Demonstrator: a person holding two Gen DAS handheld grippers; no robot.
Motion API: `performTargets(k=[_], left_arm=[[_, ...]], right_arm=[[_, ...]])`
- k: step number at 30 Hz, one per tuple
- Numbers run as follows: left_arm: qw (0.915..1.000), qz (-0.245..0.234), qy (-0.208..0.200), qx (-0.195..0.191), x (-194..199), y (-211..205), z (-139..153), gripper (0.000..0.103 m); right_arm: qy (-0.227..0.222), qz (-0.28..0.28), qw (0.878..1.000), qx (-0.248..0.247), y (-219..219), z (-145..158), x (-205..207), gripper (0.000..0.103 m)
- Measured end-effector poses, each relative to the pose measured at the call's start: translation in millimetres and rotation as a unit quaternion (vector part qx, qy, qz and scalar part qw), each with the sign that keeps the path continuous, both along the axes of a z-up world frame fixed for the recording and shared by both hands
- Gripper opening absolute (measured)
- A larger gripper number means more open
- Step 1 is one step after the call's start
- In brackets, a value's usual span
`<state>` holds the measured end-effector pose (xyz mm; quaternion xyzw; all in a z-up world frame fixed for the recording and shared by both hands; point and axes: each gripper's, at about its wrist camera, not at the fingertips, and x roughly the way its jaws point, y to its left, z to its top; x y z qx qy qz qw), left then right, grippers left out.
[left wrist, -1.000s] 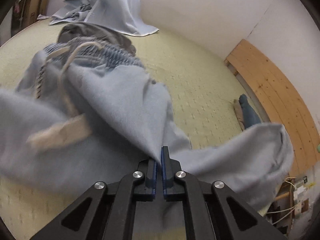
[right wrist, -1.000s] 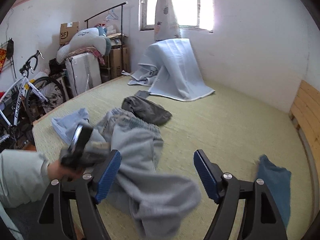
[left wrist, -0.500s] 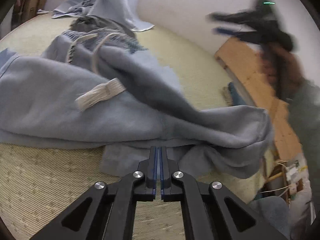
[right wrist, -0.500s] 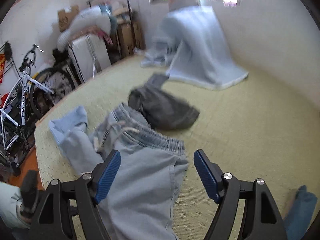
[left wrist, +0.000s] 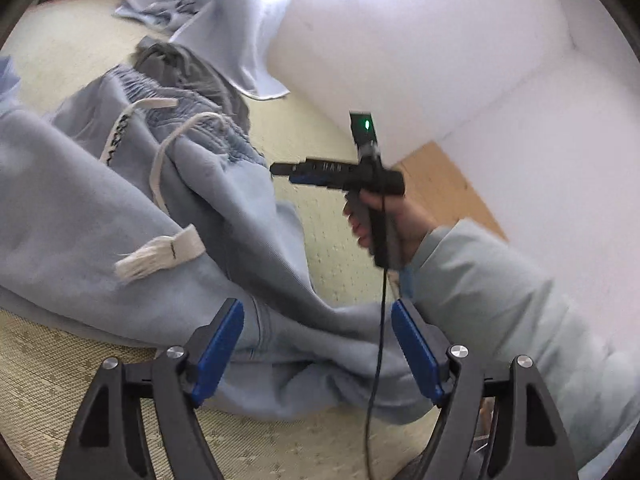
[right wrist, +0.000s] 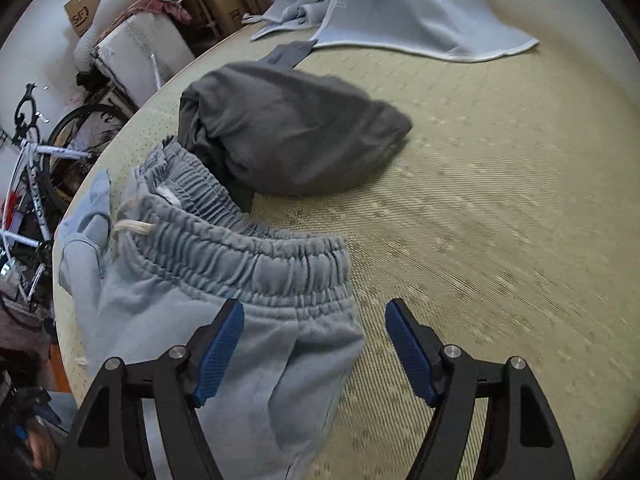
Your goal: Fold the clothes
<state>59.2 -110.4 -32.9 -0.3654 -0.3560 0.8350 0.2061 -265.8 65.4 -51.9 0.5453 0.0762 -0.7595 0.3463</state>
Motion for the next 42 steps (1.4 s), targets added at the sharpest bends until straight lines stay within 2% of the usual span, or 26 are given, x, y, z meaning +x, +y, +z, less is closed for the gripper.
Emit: performTargets(k=[6, 10, 11, 12, 13, 15, 19, 20, 21, 23, 28, 32, 34, 35, 36, 37, 42], left_arm=[[0.9998, 0.015, -0.011, 0.004, 4, -12, -2, 0.08], [0.9998, 0.011, -0.014, 0.004, 1, -11, -3, 0.08], [0.9998, 0.01, -0.015, 0.003, 0, -10, -2, 0.08], [0.9998, 0.008, -0.015, 0.002, -1, -10, -2, 0.08], [0.9999, 0.008, -0.014, 0.001, -1, -10, 0, 0.08], [0.9999, 0.009, -0.01, -0.004, -1, -10, 3, 0.08], [0.9997, 0.017, -0.002, -0.016, -2, -12, 9, 0.08], [0.9996, 0.02, 0.0, -0.018, -2, -13, 11, 0.08], [0.9995, 0.024, 0.002, -0.02, -2, -15, 13, 0.08], [0.999, 0.035, 0.007, -0.028, -2, -20, 18, 0.08], [0.9969, 0.065, 0.026, -0.034, 2, -37, 28, 0.08], [0.9946, 0.087, 0.042, -0.037, 7, -51, 36, 0.08], [0.9931, 0.095, 0.054, -0.043, 11, -57, 42, 0.08], [0.992, 0.1, 0.061, -0.046, 14, -61, 46, 0.08], [0.9908, 0.106, 0.069, -0.047, 17, -64, 50, 0.08], [0.9895, 0.113, 0.079, -0.045, 21, -69, 54, 0.08], [0.9813, 0.138, 0.13, -0.035, 46, -97, 73, 0.08]], right_arm=[[-0.013, 0.02, 1.0, -0.018, -8, -25, -8, 0.077], [-0.012, 0.042, 0.999, 0.004, -19, -43, -4, 0.077], [0.006, 0.048, 0.999, 0.01, -22, -43, 0, 0.076], [0.015, 0.052, 0.998, 0.018, -25, -43, 2, 0.074], [0.023, 0.05, 0.998, 0.023, -27, -42, 4, 0.062], [0.04, 0.047, 0.998, 0.034, -29, -40, 8, 0.058], [0.082, 0.042, 0.994, 0.061, -33, -32, 20, 0.037], [0.098, 0.037, 0.992, 0.073, -35, -29, 25, 0.019], [0.119, 0.03, 0.989, 0.078, -34, -23, 32, 0.015], [0.159, 0.015, 0.983, 0.09, -33, -11, 45, 0.014], [0.232, -0.022, 0.971, 0.047, -13, 43, 87, 0.013], [0.309, -0.01, 0.951, 0.024, -5, 107, 143, 0.012], [0.358, 0.01, 0.933, 0.029, -10, 138, 186, 0.012], [0.391, 0.023, 0.919, 0.036, -13, 156, 218, 0.012], [0.408, 0.03, 0.912, 0.04, -16, 165, 235, 0.012], [0.44, 0.041, 0.896, 0.051, -17, 179, 269, 0.012], [0.526, 0.079, 0.84, 0.109, -3, 197, 388, 0.012]])
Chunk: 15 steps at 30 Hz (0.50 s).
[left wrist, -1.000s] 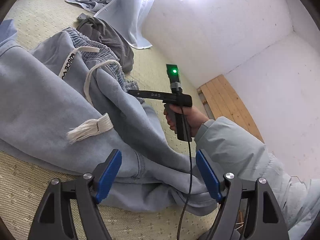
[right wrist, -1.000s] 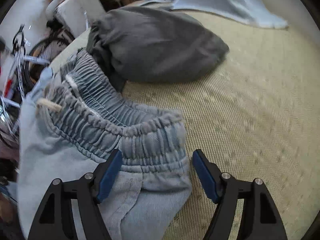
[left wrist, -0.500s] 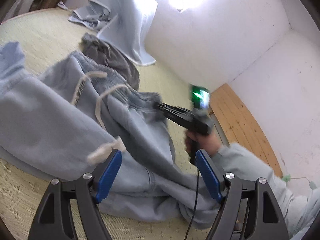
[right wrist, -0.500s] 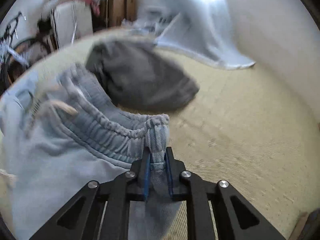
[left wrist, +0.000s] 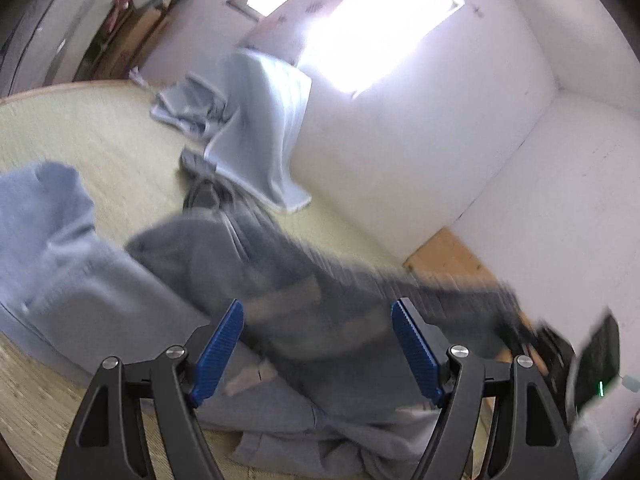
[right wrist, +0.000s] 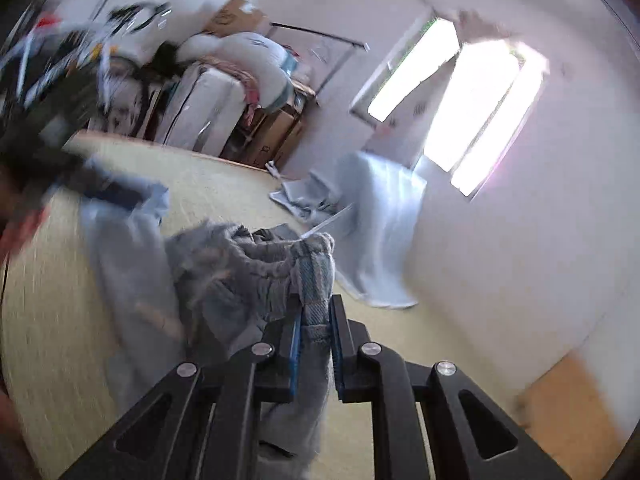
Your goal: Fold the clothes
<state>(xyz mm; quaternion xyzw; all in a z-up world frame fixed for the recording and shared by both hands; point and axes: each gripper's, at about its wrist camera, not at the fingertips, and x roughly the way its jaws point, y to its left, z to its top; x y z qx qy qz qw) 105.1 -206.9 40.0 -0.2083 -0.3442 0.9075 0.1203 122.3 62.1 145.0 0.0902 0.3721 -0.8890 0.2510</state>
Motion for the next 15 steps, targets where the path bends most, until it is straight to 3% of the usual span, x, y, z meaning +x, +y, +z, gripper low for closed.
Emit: performTargets(k=[4, 7, 10, 14, 15], left_arm=[[0.9994, -0.026, 0.021, -0.005, 14, -17, 7, 0.084], [0.9969, -0.075, 0.0, -0.026, 12, -11, 4, 0.085], [0.9917, -0.102, -0.022, -0.075, 7, 10, -1, 0.085], [0.9841, -0.129, -0.041, -0.114, -2, 43, -8, 0.085], [0.9832, -0.136, -0.04, -0.115, -1, 50, -8, 0.085]], right_arm=[[-0.021, 0.003, 0.999, 0.043, 43, 0, 76, 0.012], [-0.117, -0.044, 0.989, 0.073, 91, -25, 93, 0.012], [-0.225, -0.083, 0.967, 0.084, 131, -65, 92, 0.014], [-0.31, -0.099, 0.944, 0.046, 148, -89, 91, 0.019], [-0.313, -0.099, 0.944, 0.039, 146, -87, 93, 0.022]])
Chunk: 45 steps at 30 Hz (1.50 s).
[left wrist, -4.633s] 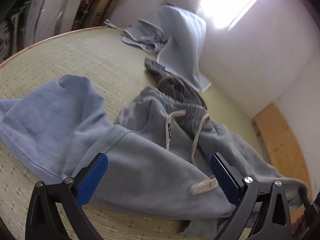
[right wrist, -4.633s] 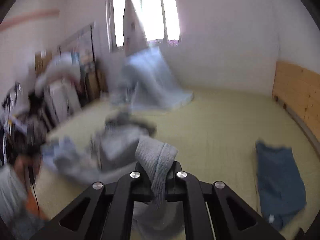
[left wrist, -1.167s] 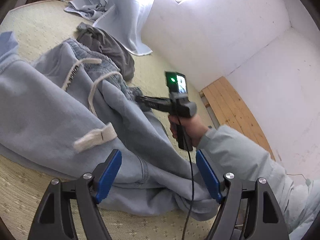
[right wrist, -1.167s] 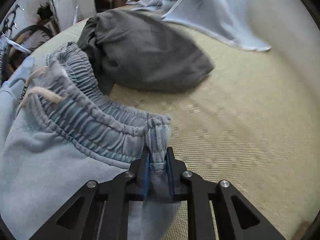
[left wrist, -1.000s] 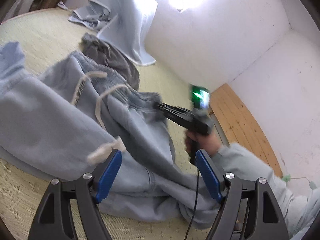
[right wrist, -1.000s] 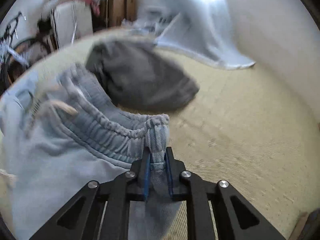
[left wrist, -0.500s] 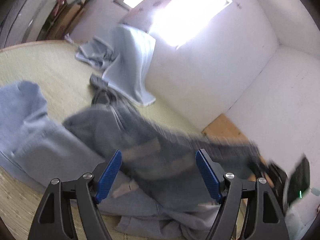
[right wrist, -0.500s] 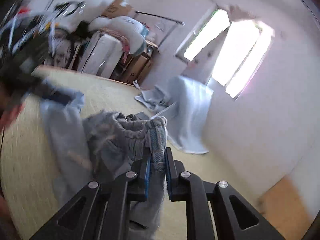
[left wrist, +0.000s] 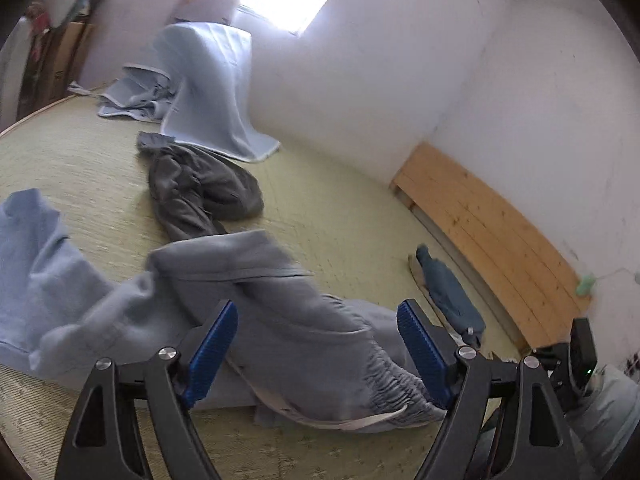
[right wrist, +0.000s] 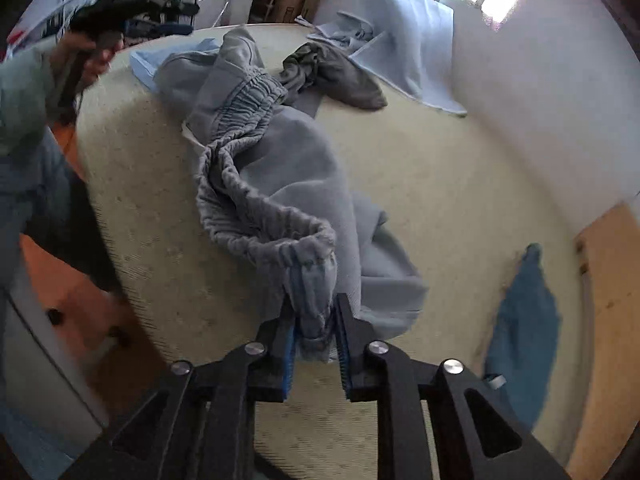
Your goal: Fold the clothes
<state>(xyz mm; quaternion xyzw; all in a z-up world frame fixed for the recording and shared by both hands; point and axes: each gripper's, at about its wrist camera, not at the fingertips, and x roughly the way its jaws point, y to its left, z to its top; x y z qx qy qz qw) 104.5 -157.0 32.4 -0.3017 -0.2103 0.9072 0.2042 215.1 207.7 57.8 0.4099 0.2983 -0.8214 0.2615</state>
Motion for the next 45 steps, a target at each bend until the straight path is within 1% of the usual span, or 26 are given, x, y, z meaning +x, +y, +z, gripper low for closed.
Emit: performTargets(k=[1, 2, 4, 6, 8, 11, 13, 14, 16, 18, 21, 22, 25, 29, 31, 33, 37, 39, 41, 42, 43, 45], left_arm=[[1.0, -0.008, 0.003, 0.002, -2, 6, 1, 0.085], [0.9999, -0.015, 0.005, 0.004, -4, 12, 2, 0.085], [0.9996, -0.026, 0.007, 0.003, -9, 23, 1, 0.085], [0.9993, -0.037, 0.008, 0.0, -15, 33, -1, 0.085], [0.9988, -0.047, 0.005, -0.01, -19, 41, -3, 0.085], [0.9984, -0.051, 0.006, -0.024, -13, 46, -3, 0.085], [0.9985, -0.049, 0.007, -0.025, -8, 44, -2, 0.085], [0.9986, -0.047, 0.007, -0.024, -7, 41, -2, 0.085], [0.9989, -0.042, 0.009, -0.02, -3, 36, -1, 0.085], [0.9993, -0.035, 0.011, -0.01, 2, 28, 0, 0.085], [0.9997, -0.021, 0.009, 0.003, 8, 16, -2, 0.085], [0.9998, -0.017, 0.008, 0.006, 9, 13, -2, 0.085], [0.9999, -0.007, 0.009, 0.007, 17, 2, -2, 0.085], [1.0, 0.004, 0.002, -0.001, 24, -10, -5, 0.085], [0.9999, 0.011, -0.004, -0.01, 26, -15, -7, 0.085], [0.9997, 0.015, -0.005, -0.02, 29, -19, -9, 0.085], [0.9987, 0.013, 0.005, -0.048, 34, -18, -9, 0.085], [0.9974, 0.005, 0.012, -0.071, 35, -12, -10, 0.085], [0.9951, -0.006, 0.021, -0.096, 37, -4, -9, 0.085], [0.9936, -0.016, 0.027, -0.108, 40, 1, -9, 0.085], [0.9918, -0.026, 0.033, -0.12, 42, 5, -9, 0.085], [0.9876, -0.043, 0.043, -0.145, 46, 14, -10, 0.085]], right_arm=[[-0.003, -0.005, 1.0, -0.012, 0, 1, 2, 0.026], [-0.012, -0.01, 1.0, -0.023, 1, 2, 0, 0.027], [-0.028, -0.024, 0.999, -0.037, 4, 4, -2, 0.038], [-0.039, -0.036, 0.998, -0.041, 4, 4, -2, 0.041], [-0.046, -0.034, 0.998, -0.036, 9, 2, -7, 0.043], [-0.059, -0.019, 0.998, -0.025, 7, 5, -3, 0.045], [-0.067, -0.006, 0.997, -0.035, 6, 13, 4, 0.045], [-0.068, -0.001, 0.997, -0.044, 5, 19, 9, 0.046], [-0.064, 0.005, 0.995, -0.074, -2, 32, 11, 0.056], [-0.062, 0.007, 0.991, -0.116, -13, 43, 5, 0.058], [-0.069, 0.012, 0.984, -0.165, -41, 41, -19, 0.06], [-0.073, 0.016, 0.982, -0.175, -56, 35, -30, 0.06], [-0.106, 0.023, 0.973, -0.203, -97, 8, -64, 0.06], [-0.13, 0.015, 0.972, -0.194, -145, -33, -101, 0.06], [-0.141, 0.013, 0.972, -0.189, -170, -51, -111, 0.06], [-0.143, 0.013, 0.971, -0.19, -183, -61, -116, 0.06], [-0.148, 0.005, 0.966, -0.211, -194, -67, -128, 0.06], [-0.142, 0.011, 0.964, -0.226, -197, -64, -135, 0.06], [-0.135, 0.021, 0.964, -0.23, -201, -60, -139, 0.059], [-0.131, 0.028, 0.964, -0.228, -203, -58, -140, 0.053], [-0.127, 0.034, 0.965, -0.226, -205, -56, -142, 0.04], [-0.125, 0.05, 0.965, -0.225, -210, -52, -144, 0.029]])
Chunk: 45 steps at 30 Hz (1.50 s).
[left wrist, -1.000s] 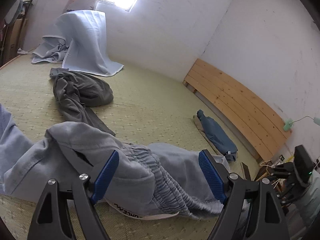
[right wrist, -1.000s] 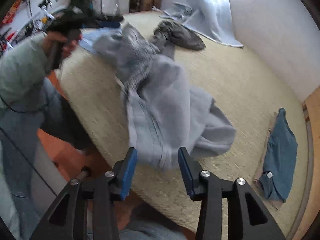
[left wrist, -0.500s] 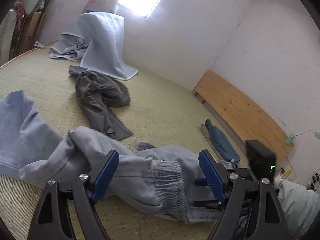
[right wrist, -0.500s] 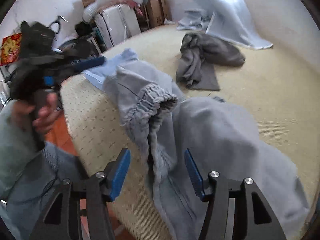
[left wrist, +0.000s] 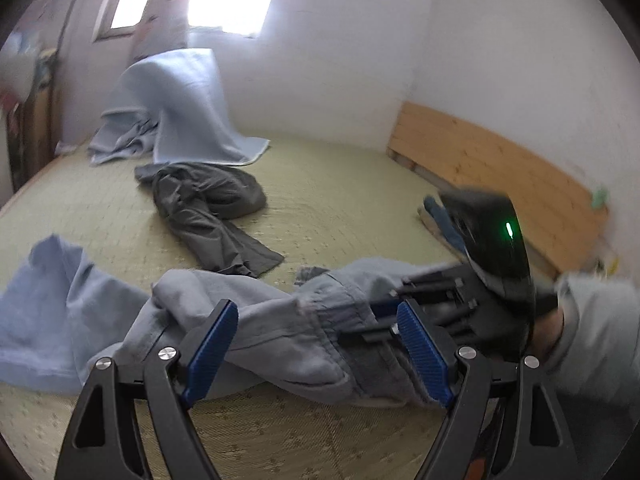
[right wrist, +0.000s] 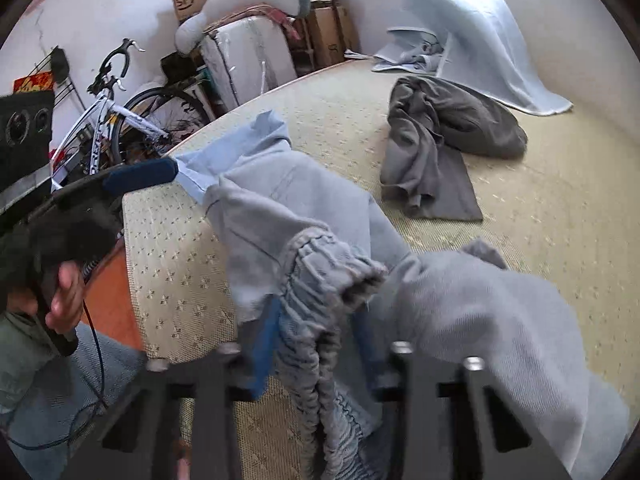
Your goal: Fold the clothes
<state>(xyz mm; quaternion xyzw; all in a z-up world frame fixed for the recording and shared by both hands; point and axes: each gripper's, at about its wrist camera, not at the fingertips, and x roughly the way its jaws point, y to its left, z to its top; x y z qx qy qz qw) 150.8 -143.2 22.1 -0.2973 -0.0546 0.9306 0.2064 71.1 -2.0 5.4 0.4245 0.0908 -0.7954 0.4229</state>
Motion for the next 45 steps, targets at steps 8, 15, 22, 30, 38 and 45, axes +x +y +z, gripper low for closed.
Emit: performTargets(k=[8, 15, 22, 30, 38, 45], left_arm=[[0.9826, -0.056, 0.064, -0.165, 24, 46, -10, 0.085], [0.9392, -0.091, 0.129, -0.305, 44, 78, -26, 0.085], [0.8863, -0.144, 0.148, -0.415, 65, 98, -47, 0.085], [0.8618, -0.173, 0.142, -0.455, 63, 111, -61, 0.057], [0.8328, -0.187, 0.156, -0.497, 62, 122, -65, 0.058], [0.8137, -0.22, 0.155, -0.515, 61, 133, -74, 0.059]], right_arm=[[0.069, 0.107, 0.992, 0.015, 3, 24, 32, 0.018], [0.14, 0.201, 0.967, 0.066, 3, 39, 76, 0.015], [0.174, 0.255, 0.944, 0.119, -8, 32, 105, 0.014], [0.207, 0.307, 0.911, 0.179, -16, 23, 126, 0.014], [0.217, 0.34, 0.893, 0.199, -16, 22, 135, 0.014], [0.21, 0.354, 0.89, 0.197, -17, 19, 142, 0.013]])
